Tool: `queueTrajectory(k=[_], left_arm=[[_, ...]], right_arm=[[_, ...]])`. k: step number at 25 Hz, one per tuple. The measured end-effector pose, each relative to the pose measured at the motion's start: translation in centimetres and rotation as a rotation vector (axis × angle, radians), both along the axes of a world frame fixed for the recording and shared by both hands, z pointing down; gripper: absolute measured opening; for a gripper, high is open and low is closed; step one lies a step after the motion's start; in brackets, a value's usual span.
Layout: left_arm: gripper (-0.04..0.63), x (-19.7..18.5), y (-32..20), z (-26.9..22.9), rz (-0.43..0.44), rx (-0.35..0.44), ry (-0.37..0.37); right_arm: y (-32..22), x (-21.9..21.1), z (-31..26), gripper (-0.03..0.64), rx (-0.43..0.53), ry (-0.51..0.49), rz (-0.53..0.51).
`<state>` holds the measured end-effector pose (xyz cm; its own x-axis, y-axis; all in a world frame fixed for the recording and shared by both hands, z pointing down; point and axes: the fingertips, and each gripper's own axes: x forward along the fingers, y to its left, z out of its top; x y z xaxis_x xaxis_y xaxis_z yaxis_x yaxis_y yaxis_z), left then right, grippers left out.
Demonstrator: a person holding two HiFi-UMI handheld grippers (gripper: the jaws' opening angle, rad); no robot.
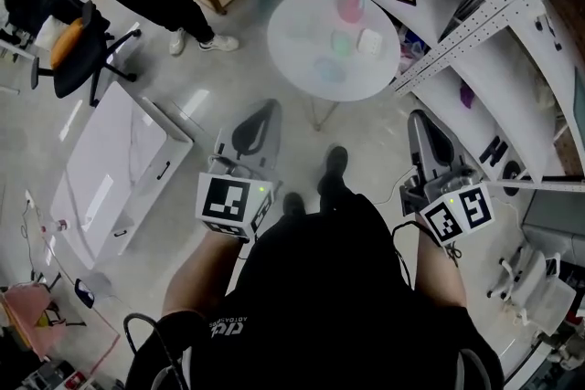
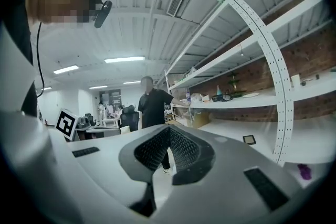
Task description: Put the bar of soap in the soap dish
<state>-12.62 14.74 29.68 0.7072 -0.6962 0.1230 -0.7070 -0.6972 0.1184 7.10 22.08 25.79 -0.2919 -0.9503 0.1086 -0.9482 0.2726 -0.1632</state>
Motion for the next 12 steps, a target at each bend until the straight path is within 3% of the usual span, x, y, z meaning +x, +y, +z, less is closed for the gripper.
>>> queueTrajectory(k=[12], left_arm=[[0.000,6.5,-8.0,-0.6,-0.088,-0.005,-0.054]], right_arm=[[-8.5,8.0,3.0,0.014,-0.045,-0.003,-0.078]])
